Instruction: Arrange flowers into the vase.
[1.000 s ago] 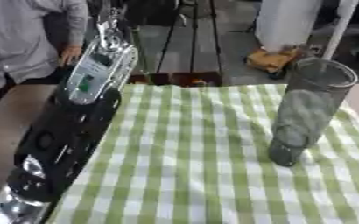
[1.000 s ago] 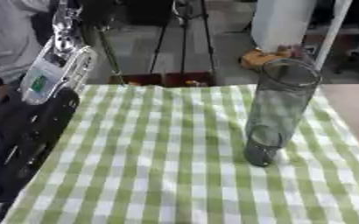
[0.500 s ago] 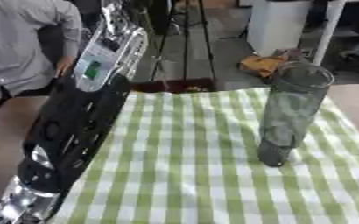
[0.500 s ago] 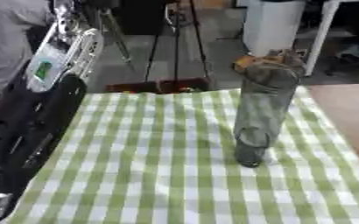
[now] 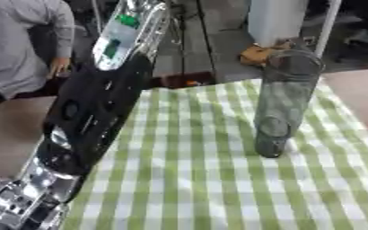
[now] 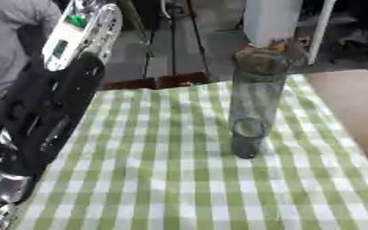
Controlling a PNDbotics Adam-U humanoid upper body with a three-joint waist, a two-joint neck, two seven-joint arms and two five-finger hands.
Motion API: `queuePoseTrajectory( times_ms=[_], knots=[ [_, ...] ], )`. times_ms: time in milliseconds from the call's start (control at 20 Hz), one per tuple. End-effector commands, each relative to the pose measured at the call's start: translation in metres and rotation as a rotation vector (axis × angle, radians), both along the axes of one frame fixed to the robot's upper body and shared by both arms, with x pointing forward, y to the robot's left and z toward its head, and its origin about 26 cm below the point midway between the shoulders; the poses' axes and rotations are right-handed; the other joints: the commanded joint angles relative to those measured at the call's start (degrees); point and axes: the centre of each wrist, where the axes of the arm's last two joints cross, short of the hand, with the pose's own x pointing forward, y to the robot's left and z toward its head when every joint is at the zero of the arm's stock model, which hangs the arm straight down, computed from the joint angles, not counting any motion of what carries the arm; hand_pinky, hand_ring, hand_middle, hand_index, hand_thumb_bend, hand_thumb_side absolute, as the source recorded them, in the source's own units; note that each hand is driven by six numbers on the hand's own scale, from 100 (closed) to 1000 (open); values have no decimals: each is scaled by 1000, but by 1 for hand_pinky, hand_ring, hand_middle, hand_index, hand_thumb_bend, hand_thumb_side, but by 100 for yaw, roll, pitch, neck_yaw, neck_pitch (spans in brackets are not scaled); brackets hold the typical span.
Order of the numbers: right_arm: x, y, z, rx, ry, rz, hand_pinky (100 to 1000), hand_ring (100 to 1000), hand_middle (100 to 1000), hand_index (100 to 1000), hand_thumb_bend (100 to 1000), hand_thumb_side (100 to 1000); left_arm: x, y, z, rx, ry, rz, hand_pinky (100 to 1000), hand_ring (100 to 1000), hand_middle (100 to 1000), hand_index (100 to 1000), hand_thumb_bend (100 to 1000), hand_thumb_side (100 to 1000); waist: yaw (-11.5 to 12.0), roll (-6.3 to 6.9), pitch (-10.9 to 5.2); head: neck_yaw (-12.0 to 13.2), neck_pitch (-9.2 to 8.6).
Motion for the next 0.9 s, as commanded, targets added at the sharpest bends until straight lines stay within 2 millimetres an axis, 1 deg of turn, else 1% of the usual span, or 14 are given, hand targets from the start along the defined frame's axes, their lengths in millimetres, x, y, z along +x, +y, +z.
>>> queuePoseTrajectory(
  times_ms=[50, 200, 400, 700, 900],
  knots=[
    [-5, 3, 13, -23, -41, 23, 712, 797, 834, 886, 100, 1000, -8, -7, 18, -15, -39, -19, 100, 100, 100, 100, 398, 100, -44, -5, -121, 84, 20],
    [-5, 3, 14, -24, -37, 29, 711, 797, 834, 886, 100, 1000, -10, -11, 23, -19, -42, -25, 100, 100, 100, 100, 400, 100, -90, 34, -144, 146, 50],
    [-5, 3, 14, -18, -32, 32, 711, 797, 834, 886, 100, 1000, -13, -14, 33, -63, -43, -47, 100, 100, 100, 100, 394, 100, -115, 49, -184, 181, 94],
    [-5, 4, 13, -13, -25, 41, 712, 797, 834, 887, 100, 1000, -17, -15, 39, -156, -18, -70, 100, 100, 100, 100, 388, 100, -140, 60, -216, 164, 185],
    [-5, 3, 13, -12, -19, 38, 711, 797, 834, 887, 100, 1000, -22, -16, 47, -197, -40, -90, 100, 100, 100, 100, 377, 100, -144, 71, -225, 142, 229]
  ],
)
